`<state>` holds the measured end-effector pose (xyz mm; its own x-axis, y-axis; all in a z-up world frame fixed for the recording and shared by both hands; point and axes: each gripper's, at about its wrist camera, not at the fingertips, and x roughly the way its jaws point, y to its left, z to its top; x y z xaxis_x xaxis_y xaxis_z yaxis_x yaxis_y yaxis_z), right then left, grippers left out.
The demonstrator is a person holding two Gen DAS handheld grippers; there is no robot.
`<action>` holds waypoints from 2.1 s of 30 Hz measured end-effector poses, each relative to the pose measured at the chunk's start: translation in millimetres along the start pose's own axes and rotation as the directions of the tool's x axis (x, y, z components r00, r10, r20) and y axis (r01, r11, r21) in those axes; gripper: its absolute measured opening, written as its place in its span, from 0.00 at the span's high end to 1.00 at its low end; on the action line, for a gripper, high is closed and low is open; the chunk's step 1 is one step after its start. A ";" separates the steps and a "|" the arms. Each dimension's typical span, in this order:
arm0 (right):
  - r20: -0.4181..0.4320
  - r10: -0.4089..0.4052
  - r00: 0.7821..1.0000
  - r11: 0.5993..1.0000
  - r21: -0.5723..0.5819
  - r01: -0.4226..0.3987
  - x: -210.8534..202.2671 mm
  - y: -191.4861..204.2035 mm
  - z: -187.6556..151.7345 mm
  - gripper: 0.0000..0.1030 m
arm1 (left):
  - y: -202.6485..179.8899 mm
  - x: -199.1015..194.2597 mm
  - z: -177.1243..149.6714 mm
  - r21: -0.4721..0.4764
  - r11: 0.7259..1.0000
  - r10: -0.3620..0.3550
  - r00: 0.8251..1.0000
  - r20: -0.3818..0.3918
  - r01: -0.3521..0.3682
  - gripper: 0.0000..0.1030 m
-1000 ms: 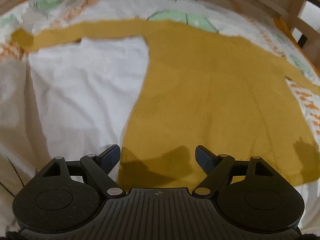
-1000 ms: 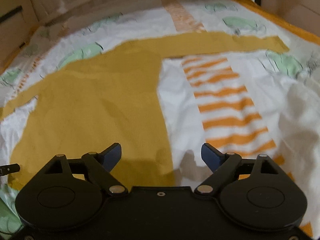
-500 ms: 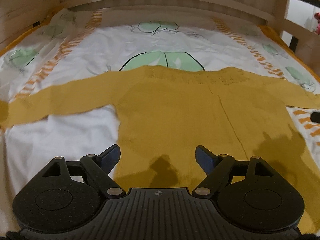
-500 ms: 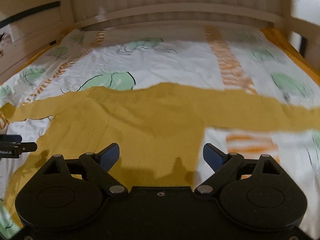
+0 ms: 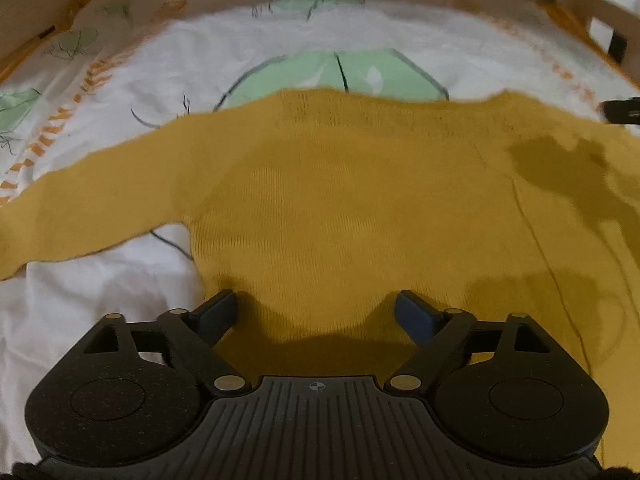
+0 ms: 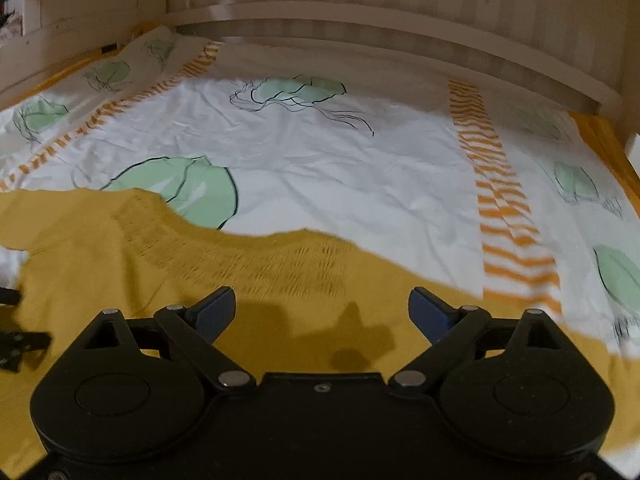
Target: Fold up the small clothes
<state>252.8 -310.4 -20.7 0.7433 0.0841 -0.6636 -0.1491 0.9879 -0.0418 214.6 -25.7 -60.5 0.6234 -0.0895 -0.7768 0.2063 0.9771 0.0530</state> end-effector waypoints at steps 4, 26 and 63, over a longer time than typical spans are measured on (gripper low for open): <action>-0.001 -0.007 1.000 0.996 -0.090 0.007 33.4 1.6 12.5 0.09 | 5.4 -2.9 -18.1 -0.046 0.998 -0.035 0.996 0.079 0.039 0.10; -0.167 0.185 0.969 0.954 -0.207 -0.218 110.8 -12.7 29.1 0.84 | 7.0 -0.7 -19.2 -0.044 0.997 -0.066 0.994 0.088 0.070 0.09; -0.070 -0.076 0.995 0.984 -0.167 0.063 91.5 -72.9 2.8 0.32 | 0.8 1.3 -31.0 -0.028 0.999 -0.040 0.986 0.162 0.045 0.04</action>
<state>333.4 -374.4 -76.3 0.7048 -0.0004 -0.7094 -0.2087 0.9556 -0.2080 192.2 -19.0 -80.9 0.7286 -0.1587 -0.6663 0.2133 0.9770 0.0005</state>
